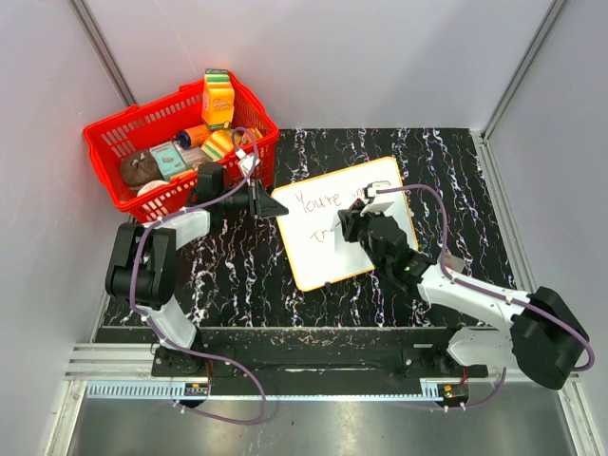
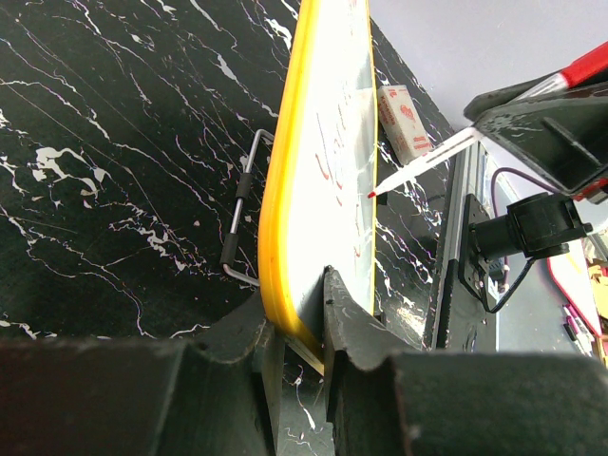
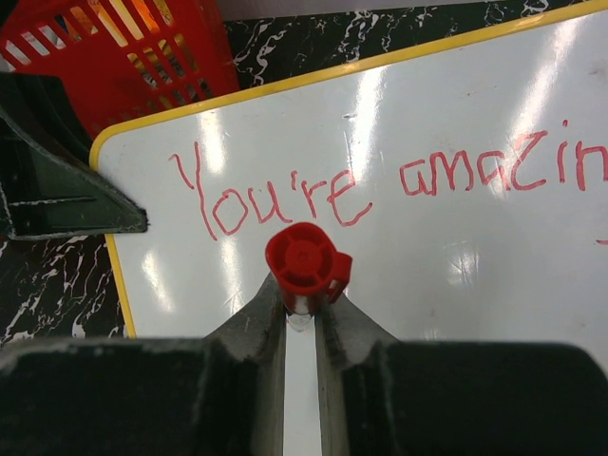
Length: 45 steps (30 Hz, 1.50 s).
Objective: Write a sentence on the whiteboard
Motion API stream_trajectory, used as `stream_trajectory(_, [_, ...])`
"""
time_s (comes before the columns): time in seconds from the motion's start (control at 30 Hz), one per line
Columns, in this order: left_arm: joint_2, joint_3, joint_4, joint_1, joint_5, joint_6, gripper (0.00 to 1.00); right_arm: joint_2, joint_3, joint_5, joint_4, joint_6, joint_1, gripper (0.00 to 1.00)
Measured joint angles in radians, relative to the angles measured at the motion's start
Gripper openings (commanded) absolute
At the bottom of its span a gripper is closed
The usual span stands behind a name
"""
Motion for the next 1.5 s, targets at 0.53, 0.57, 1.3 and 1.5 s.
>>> stream_trajectory(0.53, [0.0, 0.0, 0.0, 0.0, 0.0, 0.0, 0.0, 0.04, 0.001, 0.006, 0.017, 0.02, -0.017, 0.0])
stream_trajectory(0.57, [0.0, 0.0, 0.0, 0.0, 0.0, 0.0, 0.0, 0.04, 0.001, 0.006, 0.02, 0.019, -0.017, 0.0])
stream_trajectory(1.3, [0.0, 0.0, -0.001, 0.0, 0.0, 0.0, 0.0, 0.035, -0.016, -0.02, 0.032, 0.031, -0.022, 0.0])
stream_trajectory(1.5, [0.0, 0.0, -0.001, 0.0, 0.0, 0.001, 0.0, 0.015, -0.035, -0.031, 0.014, 0.042, -0.022, 0.0])
